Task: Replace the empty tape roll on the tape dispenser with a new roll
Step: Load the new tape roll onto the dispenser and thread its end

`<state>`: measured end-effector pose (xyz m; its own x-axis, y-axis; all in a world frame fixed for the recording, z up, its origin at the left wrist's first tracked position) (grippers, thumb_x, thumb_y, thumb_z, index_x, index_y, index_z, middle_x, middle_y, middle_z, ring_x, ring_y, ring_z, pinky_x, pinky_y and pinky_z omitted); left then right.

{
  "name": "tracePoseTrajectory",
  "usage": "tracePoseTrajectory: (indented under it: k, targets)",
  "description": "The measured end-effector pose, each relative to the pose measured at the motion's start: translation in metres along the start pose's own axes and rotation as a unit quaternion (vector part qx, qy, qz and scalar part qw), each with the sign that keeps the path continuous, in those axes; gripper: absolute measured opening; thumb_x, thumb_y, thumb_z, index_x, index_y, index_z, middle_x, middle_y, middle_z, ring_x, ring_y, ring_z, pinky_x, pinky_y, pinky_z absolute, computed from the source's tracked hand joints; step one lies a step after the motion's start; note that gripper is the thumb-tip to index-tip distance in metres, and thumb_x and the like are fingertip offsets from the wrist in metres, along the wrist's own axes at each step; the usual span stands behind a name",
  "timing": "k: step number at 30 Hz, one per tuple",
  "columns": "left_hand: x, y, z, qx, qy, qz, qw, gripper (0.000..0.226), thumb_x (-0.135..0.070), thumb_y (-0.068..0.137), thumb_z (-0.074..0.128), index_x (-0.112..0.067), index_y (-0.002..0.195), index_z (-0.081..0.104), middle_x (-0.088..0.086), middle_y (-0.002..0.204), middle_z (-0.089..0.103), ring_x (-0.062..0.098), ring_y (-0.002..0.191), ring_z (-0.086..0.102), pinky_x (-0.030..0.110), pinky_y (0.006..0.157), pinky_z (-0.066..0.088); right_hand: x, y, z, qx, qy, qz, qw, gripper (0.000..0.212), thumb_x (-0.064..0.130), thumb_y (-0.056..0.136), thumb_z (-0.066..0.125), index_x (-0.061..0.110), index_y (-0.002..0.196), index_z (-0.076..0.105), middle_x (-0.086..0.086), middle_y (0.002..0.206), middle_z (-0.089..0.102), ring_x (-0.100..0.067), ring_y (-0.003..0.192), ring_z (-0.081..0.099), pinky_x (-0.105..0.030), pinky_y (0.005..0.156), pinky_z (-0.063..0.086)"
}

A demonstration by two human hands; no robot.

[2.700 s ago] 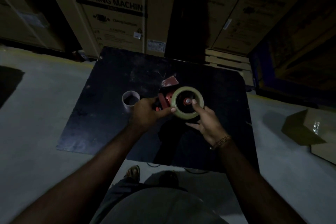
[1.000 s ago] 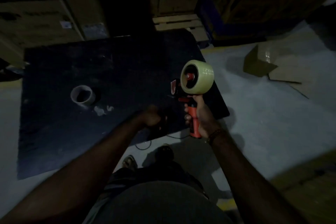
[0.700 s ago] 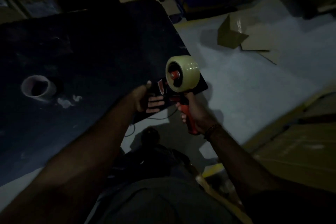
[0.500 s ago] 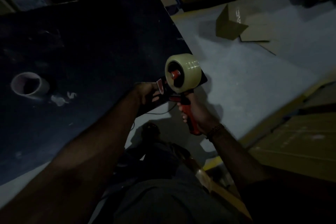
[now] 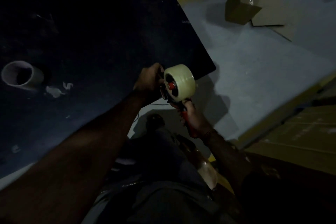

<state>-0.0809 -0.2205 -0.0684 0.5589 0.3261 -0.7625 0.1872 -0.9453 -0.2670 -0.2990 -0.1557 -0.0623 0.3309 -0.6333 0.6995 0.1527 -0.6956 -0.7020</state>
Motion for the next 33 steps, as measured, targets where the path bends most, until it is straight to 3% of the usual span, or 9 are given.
tracePoseTrajectory:
  k: [2,4,7,12,18,22,25,28,33]
  targets:
    - [0.010,0.000,-0.001,-0.028,0.055,0.037,0.997,0.041,-0.036,0.084,0.077,-0.021,0.121,0.064,0.005,0.112,0.071,0.029,0.104,0.069,0.042,0.086,0.054,-0.011,0.007,-0.002,-0.026,-0.025,0.005,0.999,0.055,0.060,0.080,0.050,0.011,0.092,0.072,-0.028,0.100,0.073,-0.020,0.064,0.055,-0.042,0.063,0.038]
    - [0.025,0.002,-0.007,-0.072,0.160,0.007,0.984,0.073,-0.060,0.076,0.077,-0.023,0.135,0.058,0.010,0.138,0.057,0.036,0.128,0.053,0.052,0.107,0.039,-0.015,0.006,-0.002,-0.044,-0.052,0.001,0.998,0.046,0.057,0.079,0.049,0.014,0.071,0.064,-0.021,0.071,0.063,-0.025,0.061,0.050,-0.045,0.064,0.037]
    - [0.033,0.007,-0.011,-0.072,0.215,-0.052,0.973,0.103,-0.071,0.068,0.079,-0.026,0.153,0.041,0.012,0.171,0.022,0.038,0.157,0.021,0.067,0.125,0.011,-0.023,0.005,-0.005,-0.062,-0.065,-0.004,0.996,0.042,0.056,0.076,0.047,0.018,0.066,0.063,-0.008,0.061,0.056,-0.024,0.061,0.050,-0.044,0.064,0.037]
    - [0.028,0.013,-0.002,-0.021,0.168,-0.038,0.985,0.112,-0.067,0.073,0.083,-0.028,0.164,0.028,0.008,0.179,-0.006,0.038,0.164,-0.013,0.072,0.122,-0.013,-0.035,0.003,-0.015,-0.096,-0.076,-0.016,0.992,0.058,0.065,0.081,0.047,0.010,0.069,0.062,-0.013,0.065,0.059,-0.024,0.061,0.052,-0.043,0.062,0.039]
    - [0.029,0.017,-0.001,-0.017,0.175,-0.050,0.983,0.111,-0.059,0.075,0.083,-0.031,0.165,0.025,0.005,0.179,-0.008,0.039,0.164,-0.014,0.076,0.122,-0.012,-0.028,-0.002,-0.015,-0.072,-0.131,-0.099,0.984,0.056,0.059,0.088,0.042,0.008,0.068,0.053,-0.004,0.056,0.051,-0.016,0.051,0.043,-0.035,0.058,0.035]
    - [0.028,0.022,0.003,0.017,0.192,-0.062,0.979,0.120,-0.067,0.073,0.082,-0.034,0.168,0.016,0.005,0.178,-0.016,0.042,0.162,-0.019,0.077,0.118,-0.015,-0.046,-0.003,-0.031,-0.083,-0.152,-0.097,0.980,0.080,0.065,0.092,0.042,-0.012,0.071,0.050,-0.022,0.058,0.050,-0.022,0.052,0.044,-0.034,0.055,0.033]
    - [0.027,0.020,0.003,0.020,0.190,-0.059,0.980,0.123,-0.071,0.073,0.080,-0.032,0.169,0.013,0.006,0.178,-0.018,0.043,0.161,-0.021,0.077,0.118,-0.016,-0.069,-0.010,-0.044,-0.082,-0.161,-0.084,0.980,0.077,0.057,0.101,0.046,-0.013,0.070,0.050,-0.025,0.061,0.048,-0.020,0.052,0.041,-0.028,0.054,0.031]
    - [0.029,0.020,0.003,0.035,0.189,-0.061,0.979,0.126,-0.075,0.074,0.077,-0.033,0.170,0.007,0.006,0.177,-0.022,0.044,0.160,-0.025,0.078,0.117,-0.017,-0.080,-0.009,-0.044,-0.073,-0.195,-0.107,0.972,0.090,0.076,0.096,0.037,-0.010,0.071,0.049,-0.024,0.058,0.047,-0.021,0.051,0.042,-0.037,0.052,0.035]
    - [0.031,0.024,0.007,0.082,0.228,-0.070,0.968,0.130,-0.085,0.076,0.067,-0.036,0.169,-0.009,0.009,0.174,-0.032,0.046,0.157,-0.030,0.080,0.115,-0.016,-0.065,-0.017,-0.035,-0.069,-0.219,-0.123,0.966,0.060,0.042,0.109,0.044,0.002,0.064,0.048,-0.005,0.052,0.041,-0.007,0.045,0.037,-0.023,0.047,0.026]
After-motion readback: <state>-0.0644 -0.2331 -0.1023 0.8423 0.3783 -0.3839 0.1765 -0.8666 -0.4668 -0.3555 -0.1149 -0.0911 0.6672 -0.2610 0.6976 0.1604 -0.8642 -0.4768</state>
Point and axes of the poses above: each hand's wrist, its own y-axis towards the middle knuckle, its own z-axis out of the palm, x = y × z, the point moved 6 cm from there along y, towards the middle knuckle
